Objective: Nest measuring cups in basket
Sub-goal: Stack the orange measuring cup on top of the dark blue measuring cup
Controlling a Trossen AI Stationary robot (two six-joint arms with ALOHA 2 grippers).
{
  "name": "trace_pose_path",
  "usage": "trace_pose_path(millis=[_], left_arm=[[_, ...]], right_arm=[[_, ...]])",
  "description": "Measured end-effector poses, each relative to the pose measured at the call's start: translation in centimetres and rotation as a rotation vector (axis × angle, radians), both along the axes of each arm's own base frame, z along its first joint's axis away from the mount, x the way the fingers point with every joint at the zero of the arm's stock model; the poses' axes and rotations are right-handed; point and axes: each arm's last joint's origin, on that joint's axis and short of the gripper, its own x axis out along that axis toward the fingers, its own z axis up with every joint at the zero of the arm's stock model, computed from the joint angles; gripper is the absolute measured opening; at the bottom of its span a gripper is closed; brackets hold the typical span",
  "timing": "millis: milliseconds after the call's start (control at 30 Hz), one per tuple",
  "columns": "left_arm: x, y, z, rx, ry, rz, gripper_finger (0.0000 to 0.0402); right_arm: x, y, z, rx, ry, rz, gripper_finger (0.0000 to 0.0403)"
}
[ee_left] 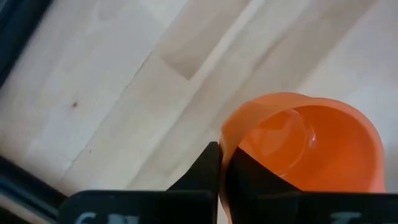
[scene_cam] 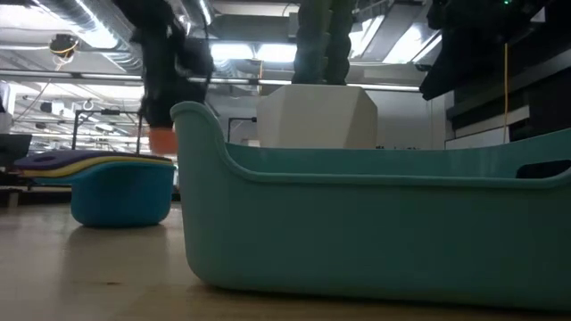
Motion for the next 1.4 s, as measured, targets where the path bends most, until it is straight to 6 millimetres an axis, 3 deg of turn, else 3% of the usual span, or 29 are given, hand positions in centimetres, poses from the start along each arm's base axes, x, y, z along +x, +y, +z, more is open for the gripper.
trace_pose_path(millis=[300,567,933,1167,1400], left_arm=[[-1.1,-7.7,6.3,-0.007,-0.256,0.156,0.0003],[-2.0,-14.1,8.4,-0.124,-0.409,0.271,0.0002],[0.2,-20.2,7.6,-0.189,-0.433,0.275,0.0003],[2.5,-23.5,5.2,-0.205,-0.323,0.258,0.0003],[4.4,-25.2,2.3,-0.159,-0.2,0.228,0.0003]], right_arm=[[0.0,-0.5,0.0,-0.004,0.005,-0.022,0.0171],[-0.3,-0.5,-0.2,-0.016,0.044,-0.026,0.0171],[-0.4,-0.5,-0.3,-0.019,0.062,-0.026,0.0171],[-0.4,-0.5,-0.4,-0.019,0.061,-0.026,0.0171],[-0.4,-0.5,-0.3,-0.019,0.06,-0.026,0.0171]])
